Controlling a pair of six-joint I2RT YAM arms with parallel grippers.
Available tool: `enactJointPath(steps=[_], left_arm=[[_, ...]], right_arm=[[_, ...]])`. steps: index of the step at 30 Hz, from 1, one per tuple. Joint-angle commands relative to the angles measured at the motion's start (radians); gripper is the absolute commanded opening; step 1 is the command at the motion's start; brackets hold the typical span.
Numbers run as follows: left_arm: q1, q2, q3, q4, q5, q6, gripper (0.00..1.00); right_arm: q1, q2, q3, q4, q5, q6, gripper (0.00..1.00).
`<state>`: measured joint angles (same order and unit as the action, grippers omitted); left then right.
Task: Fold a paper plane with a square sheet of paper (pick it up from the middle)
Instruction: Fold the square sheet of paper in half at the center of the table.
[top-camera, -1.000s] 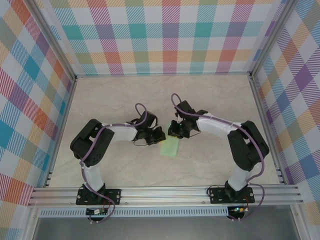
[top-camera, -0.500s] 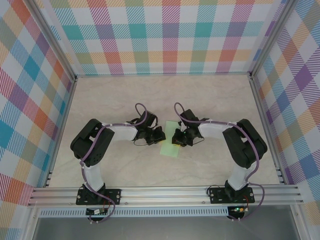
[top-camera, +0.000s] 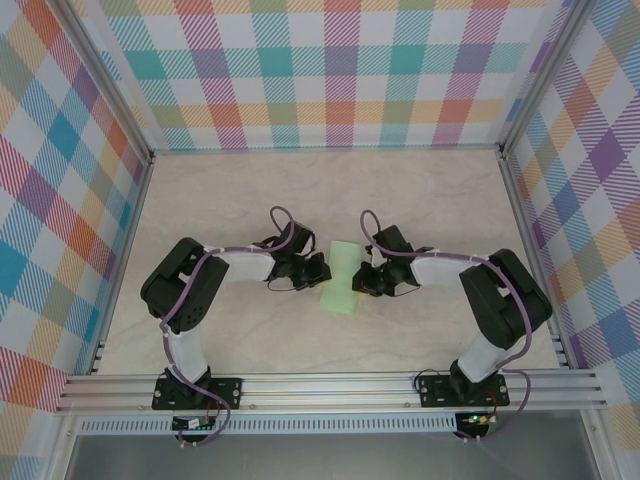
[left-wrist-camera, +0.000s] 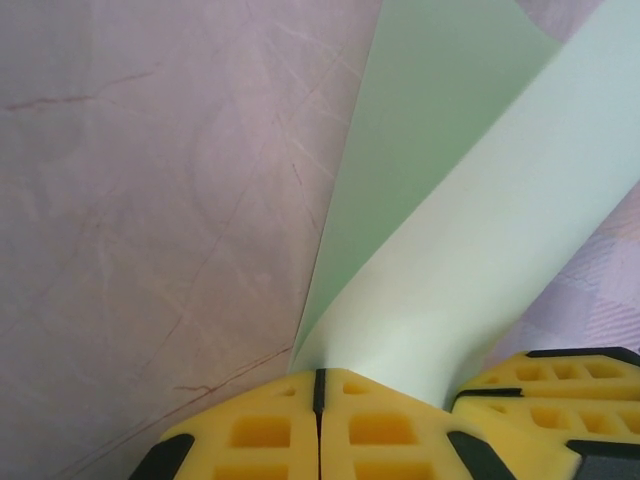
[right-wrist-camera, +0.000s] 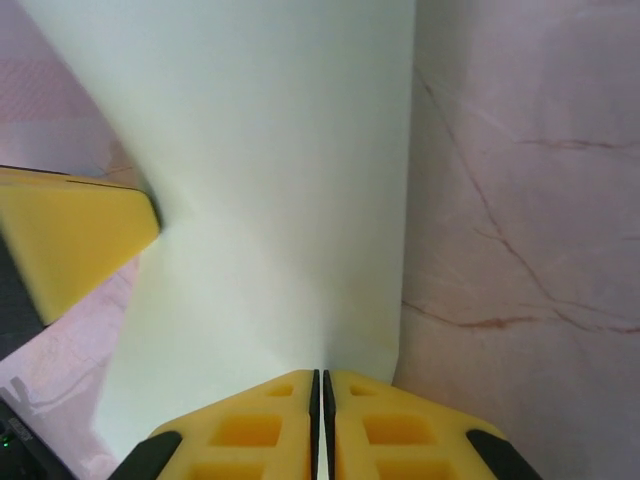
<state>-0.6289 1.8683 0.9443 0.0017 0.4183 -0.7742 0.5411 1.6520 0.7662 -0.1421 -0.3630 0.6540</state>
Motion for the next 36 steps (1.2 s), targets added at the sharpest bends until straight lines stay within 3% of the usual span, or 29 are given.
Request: enactJointPath(steps=[1,8,16,21,24,28,36], left_arm=[[-0.018,0.125,-0.075,-0.201,-0.152,-0.011,0.06],[-0.022,0.13,-0.072,-0.205,-0.156,-0.015,0.05],[-0.022,0.131,-0.074,-0.21,-0.164,-0.023,0.05],[-0.023,0.133,-0.076,-0.203,-0.164,-0.025,0.05],[-0.023,0.143,-0.071,-0.195,-0.155,-0.028,0.05],[-0.023,0.136,-0.066,-0.204,-0.161,-0.026,0.05],[-0.025,0.146,-0.055,-0.212,-0.16,-0.028,0.04]], right_arm=[[0.023,-0.029,0.01,0.038,-0.06,0.013,0.12],[0.059,0.048,-0.004,0.062,-0.1,0.038,0.1],[0.059,-0.035,-0.112,-0.078,-0.05,-0.038,0.09],[0.059,-0.108,-0.115,-0.067,-0.096,-0.067,0.1],[0.061,-0.05,-0.051,0.007,-0.169,-0.032,0.11],[0.075,0.05,0.001,0.056,-0.167,-0.004,0.11],[0.077,-0.003,-0.101,-0.004,-0.139,-0.023,0.11]])
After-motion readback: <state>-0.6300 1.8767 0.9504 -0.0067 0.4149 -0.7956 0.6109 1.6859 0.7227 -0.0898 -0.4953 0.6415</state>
